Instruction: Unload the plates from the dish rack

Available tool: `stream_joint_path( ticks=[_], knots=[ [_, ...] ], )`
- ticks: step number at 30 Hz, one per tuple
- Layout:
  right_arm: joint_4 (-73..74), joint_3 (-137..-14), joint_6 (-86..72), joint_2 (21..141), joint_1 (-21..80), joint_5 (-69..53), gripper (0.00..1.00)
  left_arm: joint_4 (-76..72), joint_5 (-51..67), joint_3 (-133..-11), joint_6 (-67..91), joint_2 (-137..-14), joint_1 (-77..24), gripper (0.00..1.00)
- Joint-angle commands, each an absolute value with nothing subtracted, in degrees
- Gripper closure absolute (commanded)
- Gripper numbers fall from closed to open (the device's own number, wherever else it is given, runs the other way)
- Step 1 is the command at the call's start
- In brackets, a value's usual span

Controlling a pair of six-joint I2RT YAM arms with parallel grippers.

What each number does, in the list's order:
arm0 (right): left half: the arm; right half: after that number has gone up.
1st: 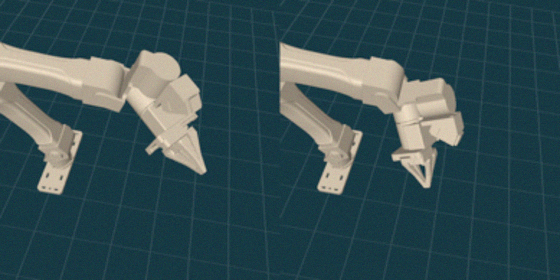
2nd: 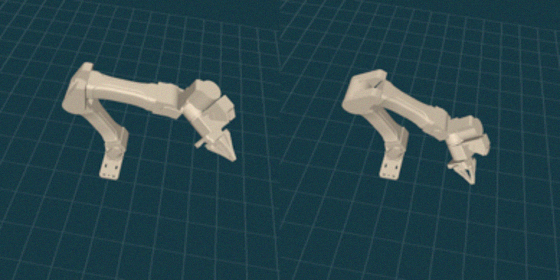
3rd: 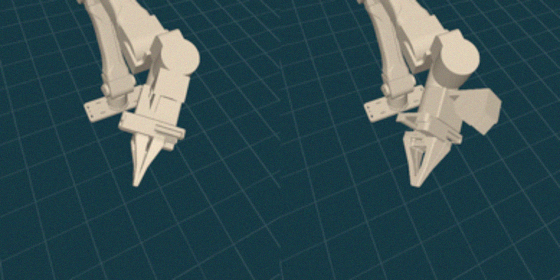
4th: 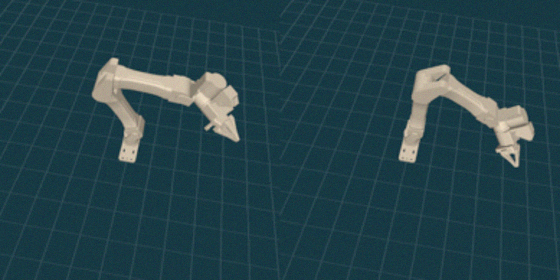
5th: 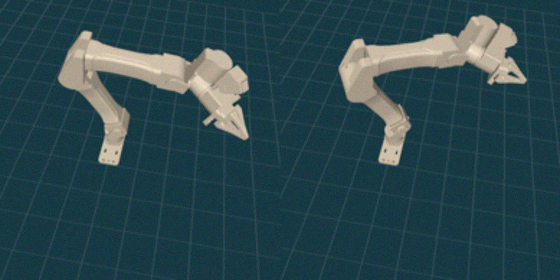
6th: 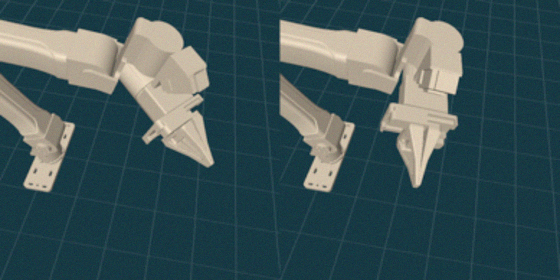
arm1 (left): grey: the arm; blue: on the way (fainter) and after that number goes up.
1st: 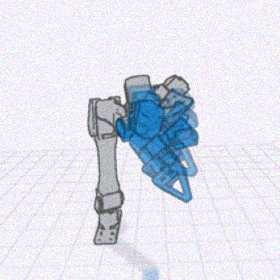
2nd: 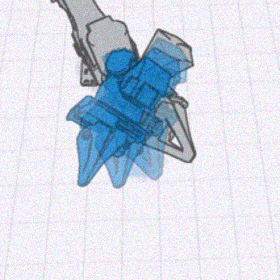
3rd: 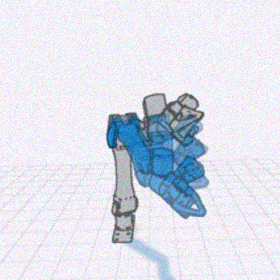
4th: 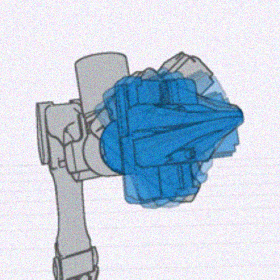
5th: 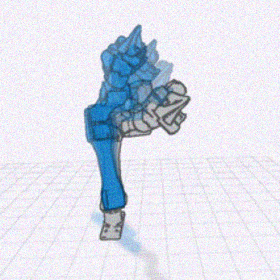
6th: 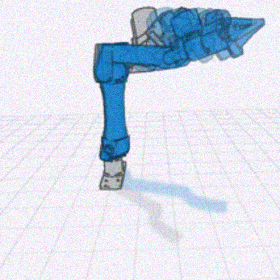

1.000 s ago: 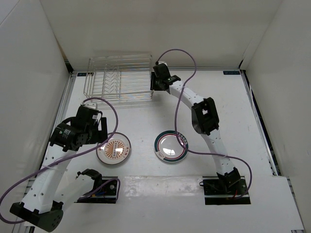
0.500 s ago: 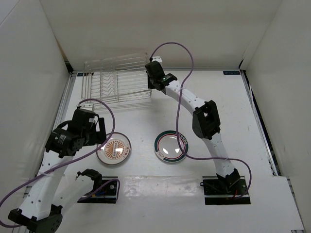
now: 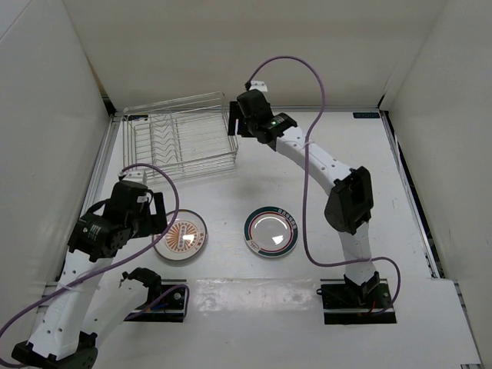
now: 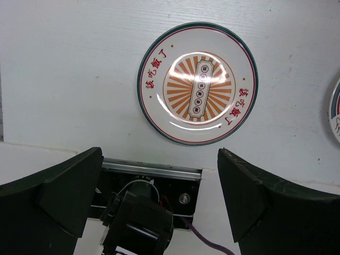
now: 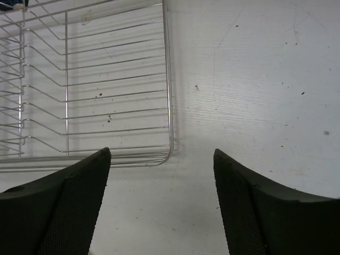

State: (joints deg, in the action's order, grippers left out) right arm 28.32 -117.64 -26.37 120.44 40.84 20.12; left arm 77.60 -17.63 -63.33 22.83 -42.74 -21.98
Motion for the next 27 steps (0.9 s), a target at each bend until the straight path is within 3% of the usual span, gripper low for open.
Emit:
stream_joint_path(
  ticks=[1,3,5,10,13,17,21,24,26,27],
  knots=[
    [29.0,-115.84,-30.49,116.99,40.69,23.02,0.18,90.0,-15.91,-62.14,23.47,-41.49,-22.06,0.0],
    [31.28,-115.75,-33.48,115.93,40.61,24.26,0.18,89.04,-15.91,-61.96,23.2,-40.96,-22.15,0.0],
    [34.69,-115.93,-35.32,114.7,40.26,24.17,0.1,88.16,-15.82,-61.61,21.89,-39.65,-22.06,0.0],
    [50.33,-116.89,-36.29,111.02,40.25,21.35,0.1,78.94,-8.02,-59.77,16.54,-34.04,-21.97,0.0],
    [65.72,-114.54,-38.85,107.95,40.17,22.23,0.1,69.4,-3.28,-54.61,14.16,-27.29,-22.06,0.0],
    [78.99,-105.14,-40.17,95.16,39.99,27.85,0.1,55.04,2.37,-42.85,14.24,-17.61,-21.97,0.0],
    [74.38,-91.86,-37.0,82.2,39.73,28.04,0.1,45.62,2.54,-35.77,13.36,-10.37,-22.5,0.0],
    [72.95,-89.03,-36.91,73.6,39.55,27.51,0.1,50.95,1.24,-36.21,15.62,-14.57,-22.76,0.0],
    [72.16,-87.11,-38.32,68.66,39.55,28.82,0.1,58.32,-7.09,-37.96,21.07,-17.12,-22.68,0.0],
    [70.77,-86.14,-38.15,65.42,39.55,29.44,0.1,60.27,-9.9,-38.66,32.23,-18.44,-22.68,0.0]
  ],
)
